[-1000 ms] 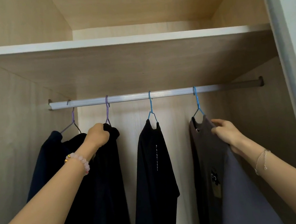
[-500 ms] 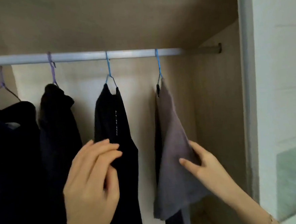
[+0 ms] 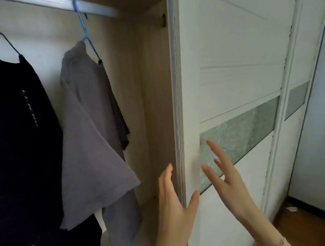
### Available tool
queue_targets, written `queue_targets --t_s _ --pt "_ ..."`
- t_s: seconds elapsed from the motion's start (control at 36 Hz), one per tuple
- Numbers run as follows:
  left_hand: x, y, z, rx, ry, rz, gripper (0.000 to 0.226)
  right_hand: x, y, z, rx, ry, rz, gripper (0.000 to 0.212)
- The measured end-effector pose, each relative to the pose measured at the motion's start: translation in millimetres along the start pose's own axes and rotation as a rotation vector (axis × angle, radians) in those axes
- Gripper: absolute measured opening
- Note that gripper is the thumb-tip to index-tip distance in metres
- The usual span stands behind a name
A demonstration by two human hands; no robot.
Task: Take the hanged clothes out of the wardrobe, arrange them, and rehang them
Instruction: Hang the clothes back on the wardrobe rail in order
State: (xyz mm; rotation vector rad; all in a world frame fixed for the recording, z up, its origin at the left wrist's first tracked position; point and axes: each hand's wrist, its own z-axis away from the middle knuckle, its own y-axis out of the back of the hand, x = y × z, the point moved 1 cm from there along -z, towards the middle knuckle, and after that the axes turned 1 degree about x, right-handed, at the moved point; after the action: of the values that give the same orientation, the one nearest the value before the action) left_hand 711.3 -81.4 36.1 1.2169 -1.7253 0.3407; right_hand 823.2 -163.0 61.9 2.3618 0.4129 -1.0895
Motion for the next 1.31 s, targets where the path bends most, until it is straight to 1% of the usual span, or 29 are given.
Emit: queue_targets --t_s 0.06,0.08,0.17,0.19,0.25,0.39,0.44,0.53,0.58,0.67,0.78,0.86,0.94,1.0,1.06,1.11,1.14,1.19,1.25,1.31 --pt "-1 -9 -12 -0.011 0.022 0.011 0.073 1 -9 -2 -0.086 0.023 -0.008 0.060" --pt "-4 -10 -17 -0.002 0.023 0.013 0.070 1 -14 -1 -0.104 0.040 -0.003 0.061" --pt "-19 -15 -27 0.061 0.019 0.024 0.052 5 -22 0 -0.067 0.050 -0.043 0.064" --pt "-23 -15 -29 0.086 0.025 0.028 0.050 8 -24 0 -0.048 0.057 -0.056 0.068" --pt "-25 -15 -30 0.137 0.024 0.040 0.054 11 -23 -1 -0.023 0.078 -0.058 0.074" --pt "-30 -17 -30 0.200 0.066 0.122 0.052 10 -16 -4 -0.011 0.080 -0.136 0.060" --pt "-32 -15 -29 0.199 0.072 0.137 0.052 9 -17 -3 -0.026 0.091 -0.165 0.055" --pt "-32 -7 -24 0.178 0.070 0.121 0.056 3 -19 1 -0.049 0.121 -0.180 0.054" --pt "-30 1 -19 0.167 0.060 0.100 0.054 -3 -20 4 -0.044 0.154 -0.175 0.055" --pt "-28 21 -6 0.164 0.075 0.076 0.051 -13 -25 11 -0.051 0.213 -0.153 0.058" --pt "-24 59 16 0.201 0.110 0.050 0.045 -31 -44 23 -0.082 0.292 -0.091 0.049" --pt "-21 92 36 0.231 0.114 0.037 0.048 -50 -65 38 -0.104 0.377 -0.089 0.055" --pt "-19 130 57 0.242 0.093 -0.027 0.060 -70 -89 55 -0.137 0.453 -0.119 0.058" --pt "-16 157 73 0.258 0.099 -0.055 0.053 -85 -105 67 -0.164 0.518 -0.139 0.056" --pt "-12 182 89 0.307 0.120 -0.063 0.049 -101 -122 78 -0.185 0.582 -0.149 0.053" --pt "-10 202 106 0.391 0.127 -0.085 0.049 -117 -139 89 -0.209 0.645 -0.138 0.050" --pt "-10 211 115 0.436 0.117 -0.120 0.052 -125 -148 95 -0.225 0.674 -0.130 0.050" --pt "-10 225 130 0.515 0.083 -0.280 0.067 -140 -165 107 -0.271 0.712 -0.141 0.050" --pt "-11 239 142 0.640 0.029 -0.484 0.080 -155 -183 118 -0.341 0.720 -0.194 0.049" --pt "-11 254 156 0.801 -0.079 -0.748 0.081 -169 -200 128 -0.415 0.730 -0.243 0.048"
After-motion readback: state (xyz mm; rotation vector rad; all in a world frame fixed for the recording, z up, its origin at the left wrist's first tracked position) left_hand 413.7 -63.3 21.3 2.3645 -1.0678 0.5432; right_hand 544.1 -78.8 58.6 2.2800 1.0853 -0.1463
